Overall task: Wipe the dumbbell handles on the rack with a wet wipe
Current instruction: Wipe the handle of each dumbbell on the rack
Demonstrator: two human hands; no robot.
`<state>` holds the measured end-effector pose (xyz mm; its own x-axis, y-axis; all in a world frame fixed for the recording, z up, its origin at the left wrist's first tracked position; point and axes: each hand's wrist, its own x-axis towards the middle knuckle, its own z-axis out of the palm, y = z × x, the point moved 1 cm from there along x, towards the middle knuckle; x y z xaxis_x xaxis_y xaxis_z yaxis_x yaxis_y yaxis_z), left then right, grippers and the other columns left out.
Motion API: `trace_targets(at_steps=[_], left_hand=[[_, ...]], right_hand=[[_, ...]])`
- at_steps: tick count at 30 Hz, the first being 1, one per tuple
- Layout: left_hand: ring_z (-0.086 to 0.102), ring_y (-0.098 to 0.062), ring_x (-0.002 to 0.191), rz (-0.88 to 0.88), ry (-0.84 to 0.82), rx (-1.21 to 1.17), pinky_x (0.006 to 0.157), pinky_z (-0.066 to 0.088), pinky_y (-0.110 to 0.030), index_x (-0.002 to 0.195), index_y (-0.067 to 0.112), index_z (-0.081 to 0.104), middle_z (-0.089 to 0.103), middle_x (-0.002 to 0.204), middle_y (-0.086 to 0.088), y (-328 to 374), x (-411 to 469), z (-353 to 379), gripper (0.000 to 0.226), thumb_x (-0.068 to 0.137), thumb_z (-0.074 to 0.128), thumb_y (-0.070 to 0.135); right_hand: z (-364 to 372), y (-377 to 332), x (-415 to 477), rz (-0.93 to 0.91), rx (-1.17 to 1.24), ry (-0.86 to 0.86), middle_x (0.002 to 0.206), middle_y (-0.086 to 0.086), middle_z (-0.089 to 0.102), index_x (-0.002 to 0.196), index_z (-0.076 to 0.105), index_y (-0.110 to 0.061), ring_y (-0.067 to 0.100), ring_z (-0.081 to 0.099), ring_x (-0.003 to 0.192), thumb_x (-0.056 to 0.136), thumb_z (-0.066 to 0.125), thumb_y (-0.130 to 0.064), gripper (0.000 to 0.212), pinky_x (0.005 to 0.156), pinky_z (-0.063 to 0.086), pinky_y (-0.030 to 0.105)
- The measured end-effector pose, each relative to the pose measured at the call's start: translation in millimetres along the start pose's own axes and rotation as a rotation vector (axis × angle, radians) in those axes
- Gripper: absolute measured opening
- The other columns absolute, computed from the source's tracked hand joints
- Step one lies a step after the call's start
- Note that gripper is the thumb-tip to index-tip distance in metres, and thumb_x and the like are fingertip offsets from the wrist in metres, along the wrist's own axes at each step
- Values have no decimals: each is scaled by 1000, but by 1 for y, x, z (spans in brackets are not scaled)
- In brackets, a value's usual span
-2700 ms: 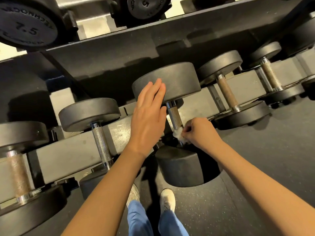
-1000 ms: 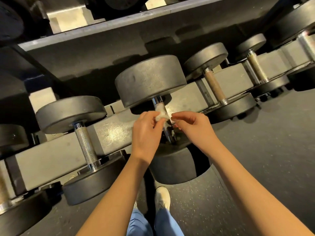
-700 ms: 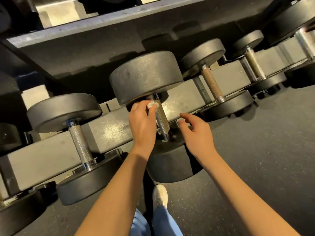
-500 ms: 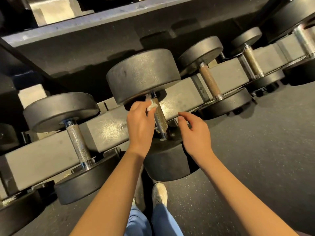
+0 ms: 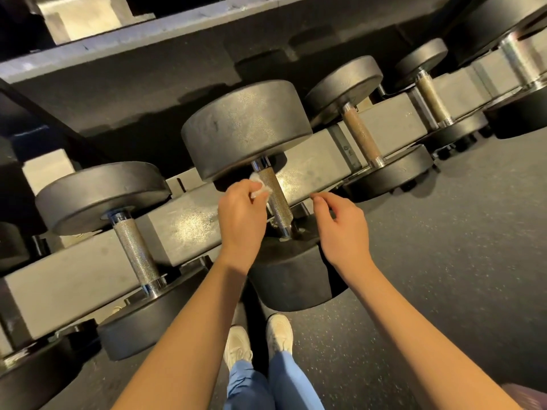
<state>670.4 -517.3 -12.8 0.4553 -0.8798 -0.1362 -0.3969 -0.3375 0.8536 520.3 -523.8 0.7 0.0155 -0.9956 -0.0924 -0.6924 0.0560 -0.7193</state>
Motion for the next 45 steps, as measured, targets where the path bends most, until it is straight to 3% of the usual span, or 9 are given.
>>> trace_targets(at_steps=[5,9,13,19,29,33,36,40,45], left_hand=[[53,-2,75,-15,-209,163,64,39,-4,102,12,72,65,94,3,-16,-20,0,16,89,65,20],[56,-7,76,31,1,1,68,50,-17,98,15,70,60,92,2,-5,1,-5,15,91,62,26],[45,0,73,107,55,107,68,35,0,101,11,69,52,93,4,3,2,4,18,93,62,25],[55,-11,80,220,-223,272,67,36,-11,100,12,73,62,92,-2,-17,-20,7,18,90,66,25],[59,-12,85,122,80,49,78,53,-27,107,8,65,56,92,6,9,-1,8,22,90,66,23],[48,-3,72,213,7,164,72,38,-1,108,6,71,56,87,3,-3,-19,13,20,90,65,13],[50,-5,79,247,85,186,73,34,0,104,7,72,61,92,-3,0,-12,8,16,91,64,11],[52,-4,87,138,252,109,78,33,1,107,12,72,63,101,-4,4,5,8,18,92,62,15],[57,-12,82,173,89,172,76,44,-17,100,5,73,67,92,-6,-7,-18,11,16,86,70,12]], right_hand=[[1,2,0,17,-11,45,110,-1,67,114,68,-13,6,51,98,98,45,-22,29,81,36,22],[2,5,0,28,-36,73,116,-3,65,120,64,-17,3,48,102,98,44,-24,31,87,37,23],[1,6,2,40,-17,84,116,-3,65,119,65,-16,1,46,101,98,44,-23,30,86,35,22],[1,7,2,81,1,80,116,-2,65,118,65,-17,0,45,101,97,43,-25,31,85,33,19],[-1,5,2,69,77,65,98,-11,60,108,69,-15,4,49,96,96,46,-20,26,82,35,21],[-2,3,1,45,90,37,90,-9,58,100,70,-12,7,51,91,95,47,-18,25,78,38,25],[-3,6,1,19,94,32,87,4,66,88,70,-7,14,53,85,94,48,-16,24,71,39,26],[0,10,1,8,105,9,81,4,66,81,68,-7,14,54,80,93,48,-17,26,66,39,24],[-1,12,2,-24,129,16,62,5,55,65,59,-6,19,49,65,93,49,-17,32,60,36,36]])
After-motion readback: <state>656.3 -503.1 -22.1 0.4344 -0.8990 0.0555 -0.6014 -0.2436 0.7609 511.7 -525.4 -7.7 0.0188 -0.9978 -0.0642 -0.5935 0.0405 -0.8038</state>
